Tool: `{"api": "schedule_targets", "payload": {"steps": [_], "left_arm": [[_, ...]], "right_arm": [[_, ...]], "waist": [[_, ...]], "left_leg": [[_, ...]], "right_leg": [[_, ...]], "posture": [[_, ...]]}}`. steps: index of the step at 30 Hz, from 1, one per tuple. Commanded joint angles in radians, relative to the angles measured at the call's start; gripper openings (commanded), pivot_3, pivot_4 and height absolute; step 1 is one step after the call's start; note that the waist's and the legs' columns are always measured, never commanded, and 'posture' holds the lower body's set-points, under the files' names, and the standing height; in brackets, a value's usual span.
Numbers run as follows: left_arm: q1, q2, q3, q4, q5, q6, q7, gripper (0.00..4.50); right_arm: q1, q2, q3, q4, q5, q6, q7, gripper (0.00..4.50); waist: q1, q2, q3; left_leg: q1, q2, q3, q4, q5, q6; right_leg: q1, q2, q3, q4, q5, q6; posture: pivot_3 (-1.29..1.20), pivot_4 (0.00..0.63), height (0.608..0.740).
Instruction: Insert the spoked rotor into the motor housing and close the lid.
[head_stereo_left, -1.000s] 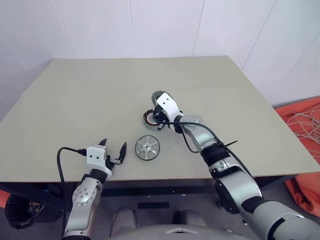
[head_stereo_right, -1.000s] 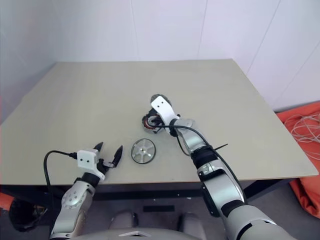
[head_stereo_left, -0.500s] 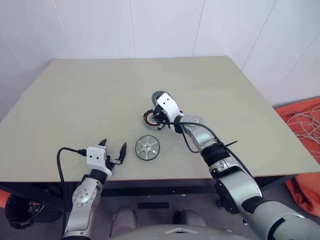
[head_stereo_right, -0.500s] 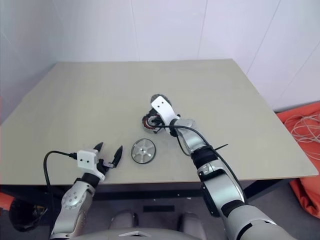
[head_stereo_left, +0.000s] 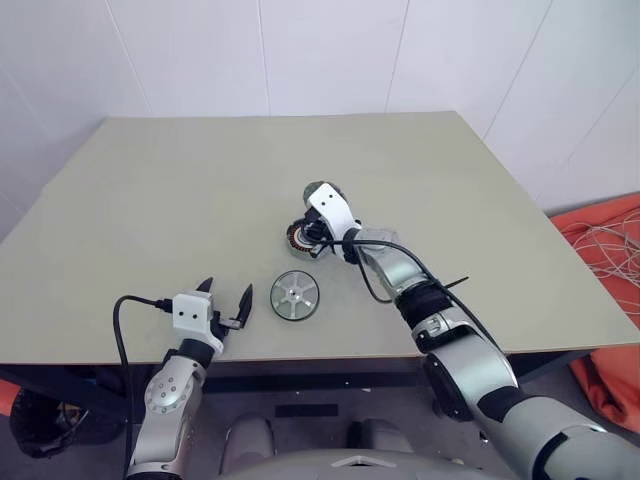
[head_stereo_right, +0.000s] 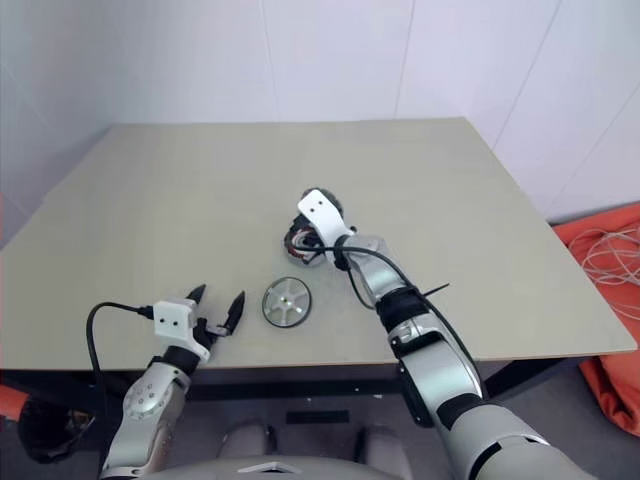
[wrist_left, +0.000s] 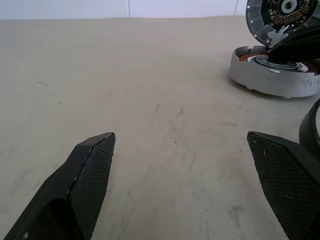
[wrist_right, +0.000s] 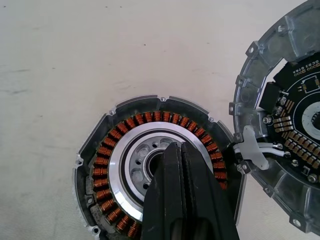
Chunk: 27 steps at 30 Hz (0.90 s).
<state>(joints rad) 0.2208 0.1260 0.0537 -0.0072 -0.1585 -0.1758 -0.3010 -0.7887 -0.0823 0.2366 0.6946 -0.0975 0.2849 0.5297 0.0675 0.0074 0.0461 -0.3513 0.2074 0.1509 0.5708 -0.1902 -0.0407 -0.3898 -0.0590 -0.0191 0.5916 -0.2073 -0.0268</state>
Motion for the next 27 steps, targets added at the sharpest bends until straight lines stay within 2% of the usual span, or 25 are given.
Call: {"api": "schedule_targets", "payload": {"steps": [1,8,16,27], "left_arm": [[-0.001,-0.003,0.003,-0.002,-0.006,-0.004,0.003,4.5],[-0.004,-0.005,0.003,-0.004,-0.005,-0.004,0.006,4.5],[-0.006,-0.004,0.005,0.002,-0.008,-0.006,0.003,4.5],[-0.013,0.0,0.005,0.007,-0.006,-0.005,-0.003,4.5]], "right_arm": [[-0.045,0.009,-0.014,0.015,0.004,-0.032,-0.008,0.04],[-0.047,0.013,0.001,0.107,-0.016,-0.053,-0.017,0.04],[-0.002,-0.005,0.006,0.108,-0.026,-0.056,-0.006,0.04],[0.066,-0.051,-0.01,-0.023,-0.009,-0.021,0.019,0.04]], "waist": [[0.0,0.001,0.0],[0.0,0.001,0.0],[0.001,0.0,0.0],[0.003,-0.001,0.0]], "left_leg": [[0.0,0.0,0.0,0.0,0.0,0.0],[0.0,0.0,0.0,0.0,0.0,0.0],[0.001,0.0,0.0,0.0,0.0,0.0],[0.002,0.0,0.0,0.0,0.0,0.0]], "right_leg": [[0.0,0.0,0.0,0.0,0.0,0.0],[0.0,0.0,0.0,0.0,0.0,0.0],[0.001,0.0,0.0,0.0,0.0,0.0],[0.003,-0.002,0.0,0.0,-0.002,0.004]], "posture": [[0.0,0.0,0.74],[0.0,0.0,0.74],[0.0,0.0,0.74],[0.0,0.0,0.74]]}}
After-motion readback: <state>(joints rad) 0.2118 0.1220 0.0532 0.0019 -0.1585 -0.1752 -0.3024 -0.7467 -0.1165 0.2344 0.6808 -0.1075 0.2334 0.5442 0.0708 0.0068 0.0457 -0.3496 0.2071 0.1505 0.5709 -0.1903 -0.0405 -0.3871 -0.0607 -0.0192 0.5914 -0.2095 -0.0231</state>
